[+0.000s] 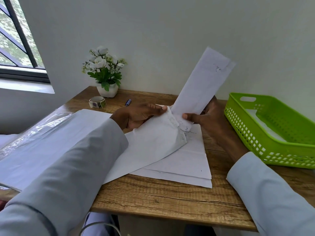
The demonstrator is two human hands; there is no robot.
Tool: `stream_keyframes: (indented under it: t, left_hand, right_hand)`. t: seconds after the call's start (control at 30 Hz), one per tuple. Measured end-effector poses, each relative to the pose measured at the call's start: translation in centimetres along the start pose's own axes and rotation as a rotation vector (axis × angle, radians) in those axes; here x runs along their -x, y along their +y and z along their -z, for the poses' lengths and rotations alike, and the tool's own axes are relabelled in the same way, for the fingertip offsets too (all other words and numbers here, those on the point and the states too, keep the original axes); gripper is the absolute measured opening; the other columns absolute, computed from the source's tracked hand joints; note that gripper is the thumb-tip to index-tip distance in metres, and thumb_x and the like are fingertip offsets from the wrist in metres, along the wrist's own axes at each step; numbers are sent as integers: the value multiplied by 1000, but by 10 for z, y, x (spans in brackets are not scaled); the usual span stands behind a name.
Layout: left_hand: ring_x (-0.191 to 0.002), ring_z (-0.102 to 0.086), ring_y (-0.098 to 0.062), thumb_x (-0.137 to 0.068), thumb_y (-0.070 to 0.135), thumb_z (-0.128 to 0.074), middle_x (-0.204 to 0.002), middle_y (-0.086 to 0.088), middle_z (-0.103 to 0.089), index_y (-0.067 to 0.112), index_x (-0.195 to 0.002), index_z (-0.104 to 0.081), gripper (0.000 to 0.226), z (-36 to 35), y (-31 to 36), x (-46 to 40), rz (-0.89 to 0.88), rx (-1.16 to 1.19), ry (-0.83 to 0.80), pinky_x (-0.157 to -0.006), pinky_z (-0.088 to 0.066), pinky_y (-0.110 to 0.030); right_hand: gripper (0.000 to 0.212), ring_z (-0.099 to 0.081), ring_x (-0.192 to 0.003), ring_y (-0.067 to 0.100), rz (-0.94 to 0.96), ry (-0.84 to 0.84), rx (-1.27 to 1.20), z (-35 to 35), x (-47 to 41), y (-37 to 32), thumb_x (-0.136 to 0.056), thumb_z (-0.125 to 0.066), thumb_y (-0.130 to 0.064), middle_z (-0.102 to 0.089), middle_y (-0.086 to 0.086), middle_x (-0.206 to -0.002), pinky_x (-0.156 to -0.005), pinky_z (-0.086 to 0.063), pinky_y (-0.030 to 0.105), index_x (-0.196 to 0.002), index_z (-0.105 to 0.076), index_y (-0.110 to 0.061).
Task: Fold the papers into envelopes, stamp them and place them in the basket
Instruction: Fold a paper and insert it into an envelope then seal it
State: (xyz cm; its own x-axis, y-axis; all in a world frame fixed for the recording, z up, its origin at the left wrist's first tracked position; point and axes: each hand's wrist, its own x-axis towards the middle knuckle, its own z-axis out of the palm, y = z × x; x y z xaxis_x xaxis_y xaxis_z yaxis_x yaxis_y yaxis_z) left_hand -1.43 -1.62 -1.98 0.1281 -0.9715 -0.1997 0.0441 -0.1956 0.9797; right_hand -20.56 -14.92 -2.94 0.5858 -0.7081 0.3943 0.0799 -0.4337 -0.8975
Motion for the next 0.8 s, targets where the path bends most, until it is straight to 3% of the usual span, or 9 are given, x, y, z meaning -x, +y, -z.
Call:
stream_keyframes:
  t: [0.13,0.3,0.5,0.63,0.8]
  left_hand:
    - [-82,-73,-16,-101,25,-44,-91,-4,-76,12,-98,-69,28,-3,0,0,4,-5,-3,-70,-59,-28]
    - [-76,-73,-12,-103,26,-39,-85,0,-76,13,-95,-68,33,-1,0,2,-3,-44,-3,-65,-58,-24]
    - [-87,-72,-18,-98,13,-53,-101,-7,-75,15,-97,-75,23,3,2,5,-13,-188,-53,-75,-59,-29]
    - [-90,-71,-24,-93,11,-60,-113,-17,-70,3,-111,-69,23,7,-1,2,15,-221,-32,-78,-60,-33]
    - [-85,-72,-22,-95,12,-56,-103,-13,-73,6,-106,-71,20,7,1,5,16,-128,-76,-73,-60,-33]
  right_hand:
    - [74,-64,-102,-2,65,31,37,-3,-1,-5,-65,-87,4,-64,-15,-113,-80,-56,21,-118,-48,-30]
    - [68,-69,-102,22,-238,-50,-155,-6,8,-2,-64,-88,0,-70,2,-114,-74,-62,43,-122,-55,-13]
    - [74,-72,-100,31,-328,-33,-359,1,4,-2,-59,-87,-3,-72,10,-115,-73,-61,45,-126,-57,-4]
    - [77,-72,-99,30,-360,-14,-367,-3,9,2,-54,-89,-6,-72,11,-114,-75,-61,47,-125,-58,-5]
    - [42,-74,-89,22,-297,222,-331,-22,19,4,-71,-83,1,-75,5,-102,-71,-62,40,-108,-67,-7]
